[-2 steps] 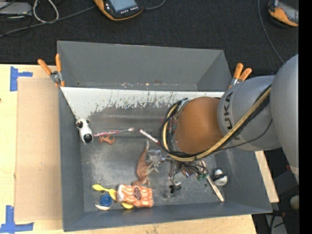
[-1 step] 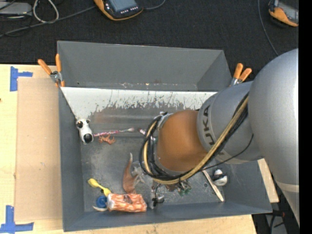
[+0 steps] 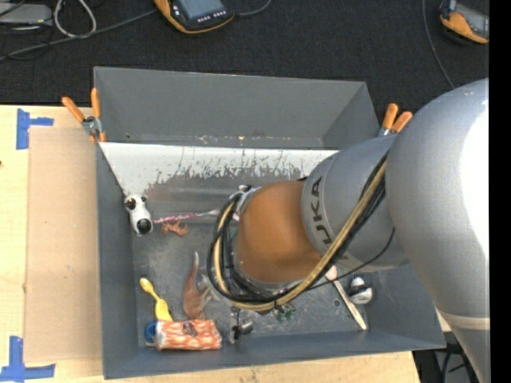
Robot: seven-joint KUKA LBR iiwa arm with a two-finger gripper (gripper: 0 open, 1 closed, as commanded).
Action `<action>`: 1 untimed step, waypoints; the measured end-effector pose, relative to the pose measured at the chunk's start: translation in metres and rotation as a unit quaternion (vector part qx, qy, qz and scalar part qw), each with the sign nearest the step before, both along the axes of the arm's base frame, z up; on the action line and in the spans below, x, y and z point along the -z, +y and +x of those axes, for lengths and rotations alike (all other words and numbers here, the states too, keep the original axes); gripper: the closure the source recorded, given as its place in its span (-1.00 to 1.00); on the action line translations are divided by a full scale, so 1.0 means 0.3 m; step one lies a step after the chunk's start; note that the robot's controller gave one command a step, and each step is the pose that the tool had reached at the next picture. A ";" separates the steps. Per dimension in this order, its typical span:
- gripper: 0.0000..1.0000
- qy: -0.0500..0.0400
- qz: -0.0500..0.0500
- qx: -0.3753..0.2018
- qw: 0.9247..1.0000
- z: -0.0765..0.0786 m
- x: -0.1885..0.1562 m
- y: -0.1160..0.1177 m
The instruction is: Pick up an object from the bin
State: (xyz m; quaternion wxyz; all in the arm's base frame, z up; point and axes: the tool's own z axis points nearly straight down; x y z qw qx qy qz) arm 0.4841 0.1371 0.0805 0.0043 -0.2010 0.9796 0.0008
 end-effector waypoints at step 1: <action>-1.00 -0.002 0.001 0.078 0.997 0.012 0.025 0.085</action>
Offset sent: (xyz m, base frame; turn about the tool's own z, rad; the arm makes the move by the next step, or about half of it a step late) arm 0.0046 0.0476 -0.0012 -0.4833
